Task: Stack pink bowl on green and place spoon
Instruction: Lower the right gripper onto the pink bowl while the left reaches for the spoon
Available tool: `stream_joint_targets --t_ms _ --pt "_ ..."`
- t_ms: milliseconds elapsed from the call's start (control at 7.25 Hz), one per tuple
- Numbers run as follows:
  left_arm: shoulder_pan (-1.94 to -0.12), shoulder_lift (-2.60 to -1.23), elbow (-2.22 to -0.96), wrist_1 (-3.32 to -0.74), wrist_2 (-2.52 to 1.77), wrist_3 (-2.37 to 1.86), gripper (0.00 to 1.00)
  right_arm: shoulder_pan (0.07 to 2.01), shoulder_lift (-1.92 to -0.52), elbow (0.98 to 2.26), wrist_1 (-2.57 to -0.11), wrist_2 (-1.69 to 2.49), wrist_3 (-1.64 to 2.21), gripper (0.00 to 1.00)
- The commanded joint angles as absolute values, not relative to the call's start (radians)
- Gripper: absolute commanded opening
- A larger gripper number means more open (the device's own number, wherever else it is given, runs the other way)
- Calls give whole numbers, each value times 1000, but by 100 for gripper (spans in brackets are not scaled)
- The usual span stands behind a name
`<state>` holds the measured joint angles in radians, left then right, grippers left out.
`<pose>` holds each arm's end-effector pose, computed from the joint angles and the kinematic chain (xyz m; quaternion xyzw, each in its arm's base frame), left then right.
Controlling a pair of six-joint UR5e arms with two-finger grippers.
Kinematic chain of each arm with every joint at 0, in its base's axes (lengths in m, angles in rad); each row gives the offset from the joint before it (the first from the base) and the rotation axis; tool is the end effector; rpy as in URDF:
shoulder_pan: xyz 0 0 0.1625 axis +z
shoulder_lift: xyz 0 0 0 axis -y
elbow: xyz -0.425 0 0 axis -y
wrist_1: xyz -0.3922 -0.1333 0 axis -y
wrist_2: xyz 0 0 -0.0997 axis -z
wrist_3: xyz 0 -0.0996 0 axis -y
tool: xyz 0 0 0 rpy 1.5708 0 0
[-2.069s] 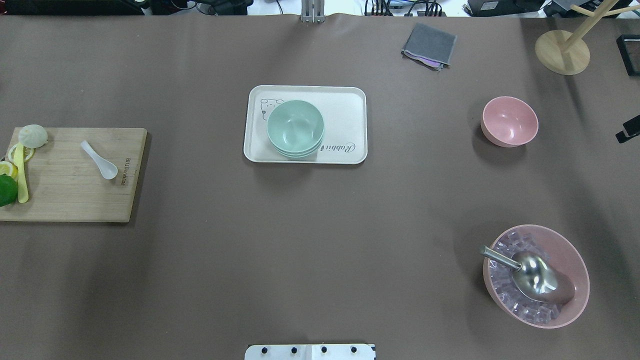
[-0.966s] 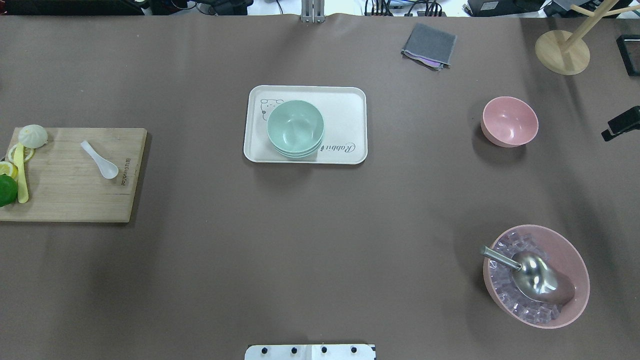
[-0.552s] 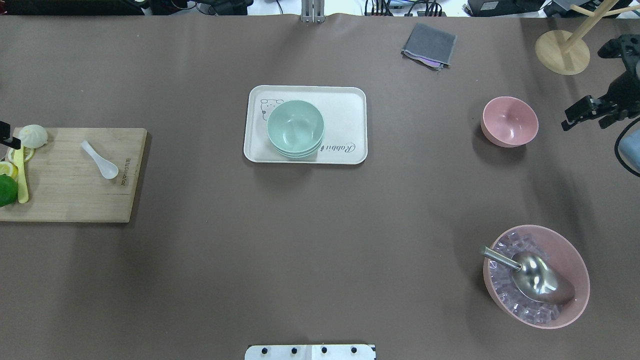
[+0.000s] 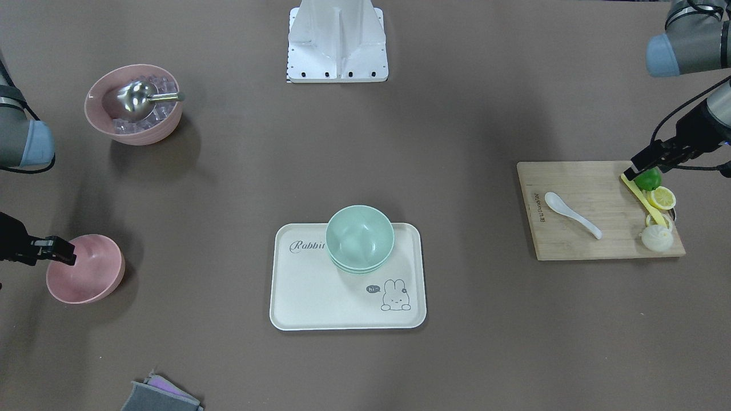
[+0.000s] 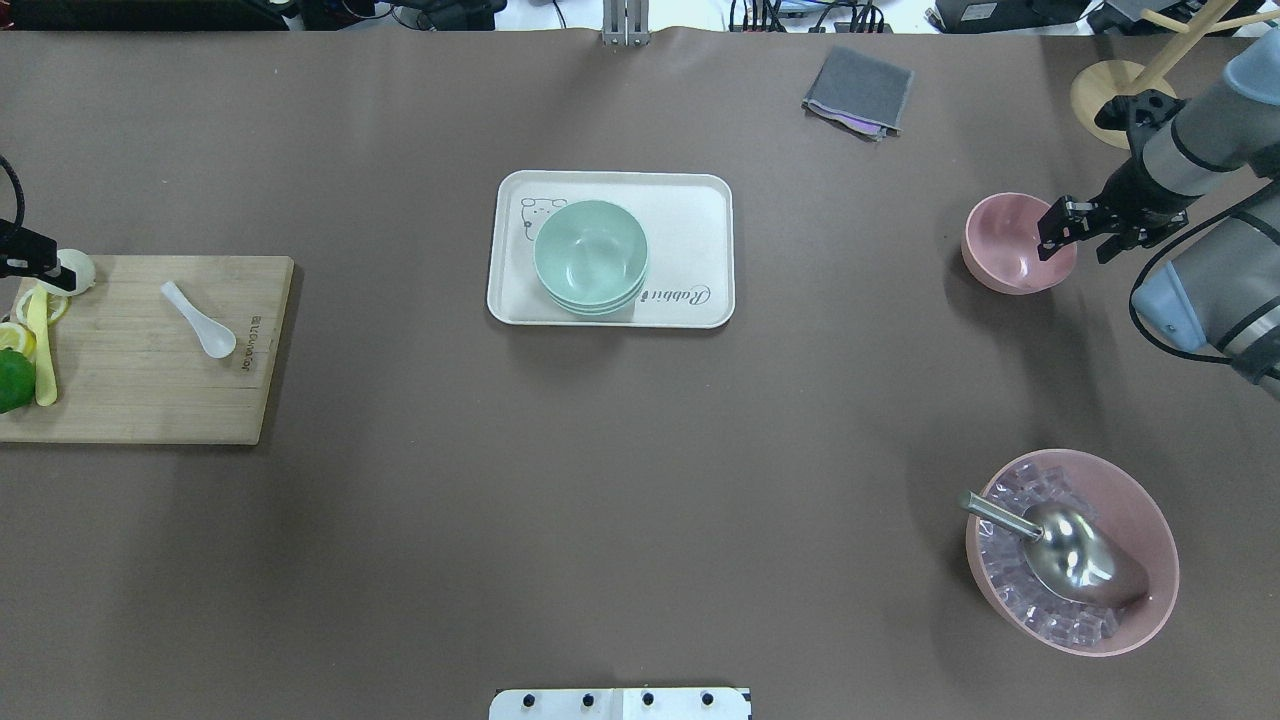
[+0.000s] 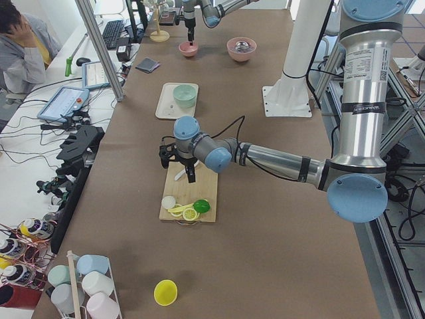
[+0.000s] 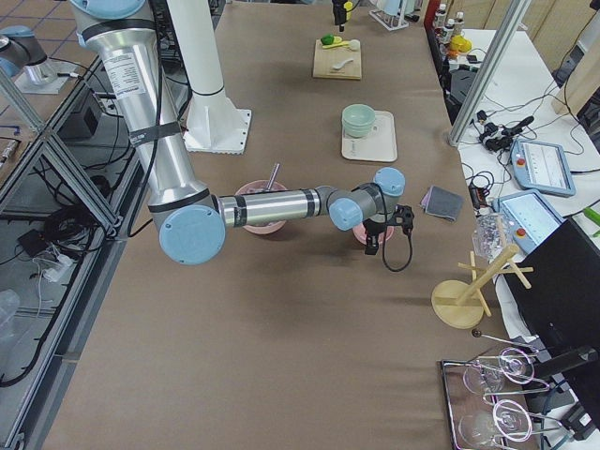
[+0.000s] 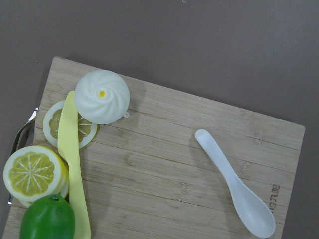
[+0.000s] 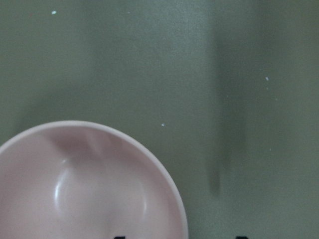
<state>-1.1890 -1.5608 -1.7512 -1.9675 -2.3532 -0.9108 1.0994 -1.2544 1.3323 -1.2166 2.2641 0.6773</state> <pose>0.1294 -0.4915 0.5270 -0.0140 0.4480 -0.1291 0.8846 -0.2313 -0.6071 0.5637 -0.0110 -0.3881 0.0220 0.9213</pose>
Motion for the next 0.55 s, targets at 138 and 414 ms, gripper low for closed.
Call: stream_joint_targets --t_ms 138,414 --pt "-1169 -1572 -1737 -1967 -2353 -922 98 1094 -1238 1308 -1215 2263 696 0" --pt "-1090 -1655 -1671 -1965 -2350 -1143 98 1097 -1186 1321 -1236 2276 719 0"
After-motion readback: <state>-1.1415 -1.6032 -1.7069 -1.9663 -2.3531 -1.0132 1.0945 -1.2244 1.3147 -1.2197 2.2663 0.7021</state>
